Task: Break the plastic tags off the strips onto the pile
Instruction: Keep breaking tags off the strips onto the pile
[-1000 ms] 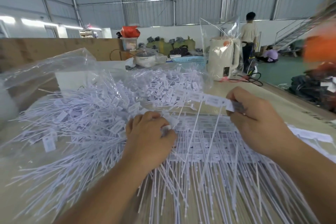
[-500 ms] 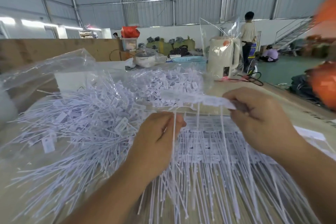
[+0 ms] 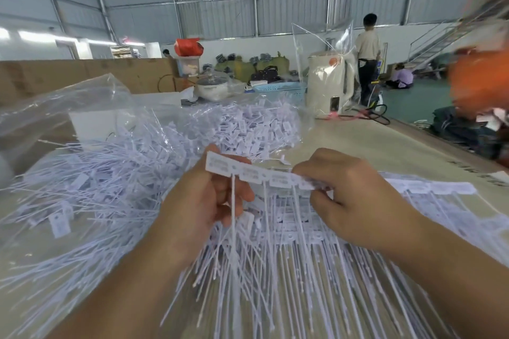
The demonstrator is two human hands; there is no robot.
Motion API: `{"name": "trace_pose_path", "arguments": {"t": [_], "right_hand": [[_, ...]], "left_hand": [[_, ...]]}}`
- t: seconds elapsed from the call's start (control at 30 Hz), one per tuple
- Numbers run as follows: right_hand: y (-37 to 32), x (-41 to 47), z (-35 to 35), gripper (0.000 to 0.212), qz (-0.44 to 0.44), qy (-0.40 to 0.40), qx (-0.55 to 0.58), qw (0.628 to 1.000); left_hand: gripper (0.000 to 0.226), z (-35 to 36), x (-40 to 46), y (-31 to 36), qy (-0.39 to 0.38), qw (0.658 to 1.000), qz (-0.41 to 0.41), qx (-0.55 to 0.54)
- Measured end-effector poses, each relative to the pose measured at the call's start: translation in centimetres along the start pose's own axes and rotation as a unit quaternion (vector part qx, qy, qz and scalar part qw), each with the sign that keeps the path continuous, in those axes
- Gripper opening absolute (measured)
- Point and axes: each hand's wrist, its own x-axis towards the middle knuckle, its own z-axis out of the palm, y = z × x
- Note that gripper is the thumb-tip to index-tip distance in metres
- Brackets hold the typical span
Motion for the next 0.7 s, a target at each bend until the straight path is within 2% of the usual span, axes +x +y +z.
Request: {"name": "trace_pose_path", "arguments": {"t": [0.17, 0.2, 0.3, 0.37, 0.43, 0.53, 0.67, 0.7], "right_hand": [[-0.4, 0.0, 0.5, 0.032, -0.013, -0.024, -0.013, 1.000], [-0.3, 0.0, 0.7, 0.035, -0.012, -0.027, -0.017, 0.999], [0.6, -0.2, 1.2, 0.028, 0.001, -0.075, -0.055, 0.996], [1.2, -0.4, 1.3, 0.018, 0.021, -0.121, -0.077, 0.989], [1.4, -0.6, 1.3, 0.021, 0.035, -0.148, -0.088, 0.984], [1.2, -0.5, 0.8, 0.017, 0.020, -0.125, -0.087, 0.988], [0.3, -0.3, -0.2, 0.017, 0.007, -0.098, -0.091, 0.991], [0.1, -0.3, -0.3, 0.016, 0.006, -0.100, -0.092, 0.991]], "left_hand": [[0.078, -0.6, -0.1, 0.1, -0.045, 0.998, -0.007, -0.031], [0.074, -0.6, -0.1, 0.2, -0.040, 0.999, -0.007, -0.009], [0.034, -0.5, 0.3, 0.0, 0.027, 0.988, -0.020, 0.148], [0.036, -0.7, 0.3, -0.5, 0.042, 0.958, 0.008, 0.282], [0.035, -0.5, -0.3, -0.8, 0.019, 0.924, 0.020, 0.382], [0.027, -0.7, -0.5, -1.0, -0.001, 0.906, 0.017, 0.424], [0.012, -1.7, -0.5, -0.3, 0.020, 0.898, 0.033, 0.438], [0.015, -1.8, -0.6, -0.1, 0.025, 0.895, 0.036, 0.445]]}}
